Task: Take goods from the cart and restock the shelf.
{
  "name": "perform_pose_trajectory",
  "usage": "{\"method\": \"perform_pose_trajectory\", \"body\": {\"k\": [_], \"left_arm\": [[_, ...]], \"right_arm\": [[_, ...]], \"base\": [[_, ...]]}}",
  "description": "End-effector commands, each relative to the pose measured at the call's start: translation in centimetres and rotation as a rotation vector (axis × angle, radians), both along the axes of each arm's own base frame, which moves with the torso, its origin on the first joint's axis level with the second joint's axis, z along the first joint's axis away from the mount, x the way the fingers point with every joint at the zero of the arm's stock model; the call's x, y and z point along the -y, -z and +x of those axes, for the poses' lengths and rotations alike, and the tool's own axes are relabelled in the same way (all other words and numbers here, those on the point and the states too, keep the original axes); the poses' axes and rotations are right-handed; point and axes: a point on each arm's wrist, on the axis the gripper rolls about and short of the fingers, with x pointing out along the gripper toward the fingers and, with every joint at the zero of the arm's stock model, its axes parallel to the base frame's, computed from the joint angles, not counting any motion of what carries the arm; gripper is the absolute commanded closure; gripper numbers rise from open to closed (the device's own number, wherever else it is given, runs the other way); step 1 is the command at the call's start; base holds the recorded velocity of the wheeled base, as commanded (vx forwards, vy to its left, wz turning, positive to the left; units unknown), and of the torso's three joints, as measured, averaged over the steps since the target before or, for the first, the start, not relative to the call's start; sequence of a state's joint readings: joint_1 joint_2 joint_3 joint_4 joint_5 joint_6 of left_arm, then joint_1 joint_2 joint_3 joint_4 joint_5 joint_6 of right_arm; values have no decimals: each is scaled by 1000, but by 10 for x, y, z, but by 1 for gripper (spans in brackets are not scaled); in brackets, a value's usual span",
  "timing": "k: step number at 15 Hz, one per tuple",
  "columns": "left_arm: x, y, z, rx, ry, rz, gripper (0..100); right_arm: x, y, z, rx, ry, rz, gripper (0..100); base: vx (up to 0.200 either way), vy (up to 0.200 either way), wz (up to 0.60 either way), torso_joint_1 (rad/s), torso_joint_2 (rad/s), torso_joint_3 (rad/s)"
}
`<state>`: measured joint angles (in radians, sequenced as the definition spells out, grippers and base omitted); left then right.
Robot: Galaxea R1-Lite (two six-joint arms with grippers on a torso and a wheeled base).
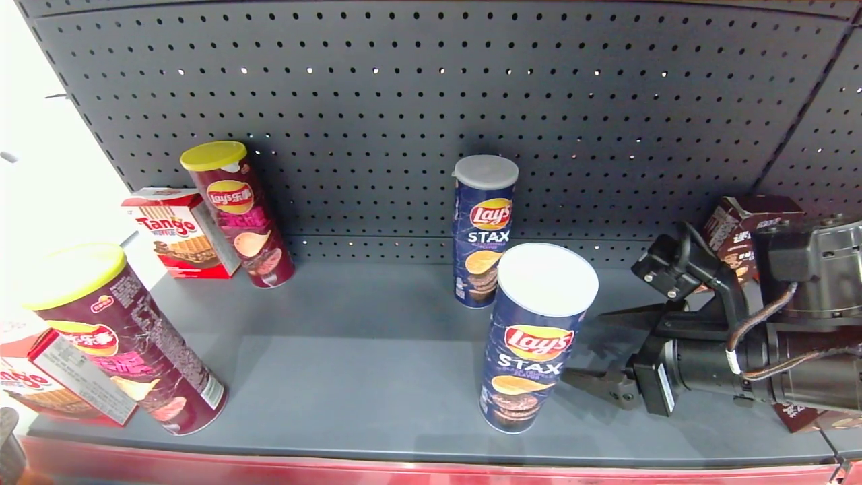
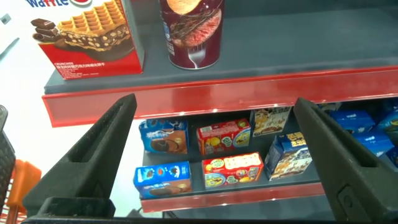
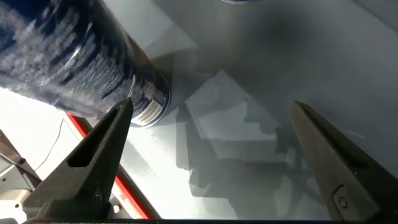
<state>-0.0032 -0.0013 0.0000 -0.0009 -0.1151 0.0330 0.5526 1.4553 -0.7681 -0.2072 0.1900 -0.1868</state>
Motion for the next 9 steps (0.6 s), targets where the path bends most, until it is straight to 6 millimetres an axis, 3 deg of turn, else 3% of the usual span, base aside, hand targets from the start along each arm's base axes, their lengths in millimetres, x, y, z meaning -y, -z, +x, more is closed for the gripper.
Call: {"method": "perform_pose_trajectory", "body": {"k": [1,5,9], "left_arm": [[0,0,0,-1,-2,1,0],[0,0,0,-1,0,1,0],[0,0,0,-1,-2,-1,0]], "right_arm": [[2,1,-2,-3,2,-2,0],[2,1,-10,1,-14,1,0],[-4,-1,-4,6,-27,-2,0]], "base": [[0,0,0,0,0,0],[0,0,0,0,0,0],[0,0,0,0,0,0]]}}
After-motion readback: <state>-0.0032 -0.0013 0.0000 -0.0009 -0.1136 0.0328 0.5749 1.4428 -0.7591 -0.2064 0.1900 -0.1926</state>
